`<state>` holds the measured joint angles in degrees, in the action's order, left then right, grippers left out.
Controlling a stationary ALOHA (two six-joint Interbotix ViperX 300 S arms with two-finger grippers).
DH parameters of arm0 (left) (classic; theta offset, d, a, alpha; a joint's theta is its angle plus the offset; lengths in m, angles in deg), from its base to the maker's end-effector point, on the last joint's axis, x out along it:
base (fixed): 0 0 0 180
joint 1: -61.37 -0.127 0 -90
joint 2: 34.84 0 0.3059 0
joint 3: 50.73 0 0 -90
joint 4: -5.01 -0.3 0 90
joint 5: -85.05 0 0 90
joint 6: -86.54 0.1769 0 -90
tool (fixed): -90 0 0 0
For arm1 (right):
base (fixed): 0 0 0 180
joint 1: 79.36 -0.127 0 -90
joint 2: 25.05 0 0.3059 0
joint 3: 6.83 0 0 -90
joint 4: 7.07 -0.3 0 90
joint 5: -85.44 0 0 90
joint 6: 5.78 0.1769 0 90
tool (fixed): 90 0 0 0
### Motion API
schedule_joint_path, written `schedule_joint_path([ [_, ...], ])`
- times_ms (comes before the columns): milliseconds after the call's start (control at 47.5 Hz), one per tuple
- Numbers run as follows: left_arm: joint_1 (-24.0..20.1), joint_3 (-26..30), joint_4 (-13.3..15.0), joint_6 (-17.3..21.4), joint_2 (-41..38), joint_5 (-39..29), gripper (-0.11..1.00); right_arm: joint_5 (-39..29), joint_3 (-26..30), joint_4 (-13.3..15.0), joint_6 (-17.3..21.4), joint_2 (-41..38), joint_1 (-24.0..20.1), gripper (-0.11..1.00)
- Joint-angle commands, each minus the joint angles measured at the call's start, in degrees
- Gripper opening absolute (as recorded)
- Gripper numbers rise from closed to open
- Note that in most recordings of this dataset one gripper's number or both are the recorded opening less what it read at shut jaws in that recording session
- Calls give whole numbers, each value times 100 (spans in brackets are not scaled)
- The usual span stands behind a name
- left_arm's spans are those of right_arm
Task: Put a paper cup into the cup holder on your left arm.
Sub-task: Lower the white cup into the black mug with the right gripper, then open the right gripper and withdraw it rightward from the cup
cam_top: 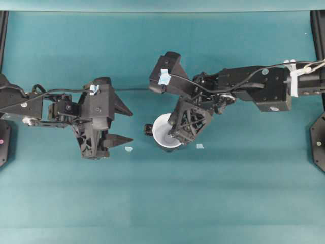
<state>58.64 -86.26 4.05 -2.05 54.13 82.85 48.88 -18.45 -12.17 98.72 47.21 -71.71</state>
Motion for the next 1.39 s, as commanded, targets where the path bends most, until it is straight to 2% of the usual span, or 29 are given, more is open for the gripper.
schedule_joint_path([
  [0,-18,97,0,0,18,44,82,44,79,-9,26,35,0,81],
  [105,-18,97,-9,0,18,44,82,44,79,-9,35,53,0,90],
  [463,-35,53,-9,0,9,44,82,185,44,105,-9,264,44,89],
  [1369,-35,114,0,-9,-18,18,82,237,26,105,-9,870,-88,89],
])
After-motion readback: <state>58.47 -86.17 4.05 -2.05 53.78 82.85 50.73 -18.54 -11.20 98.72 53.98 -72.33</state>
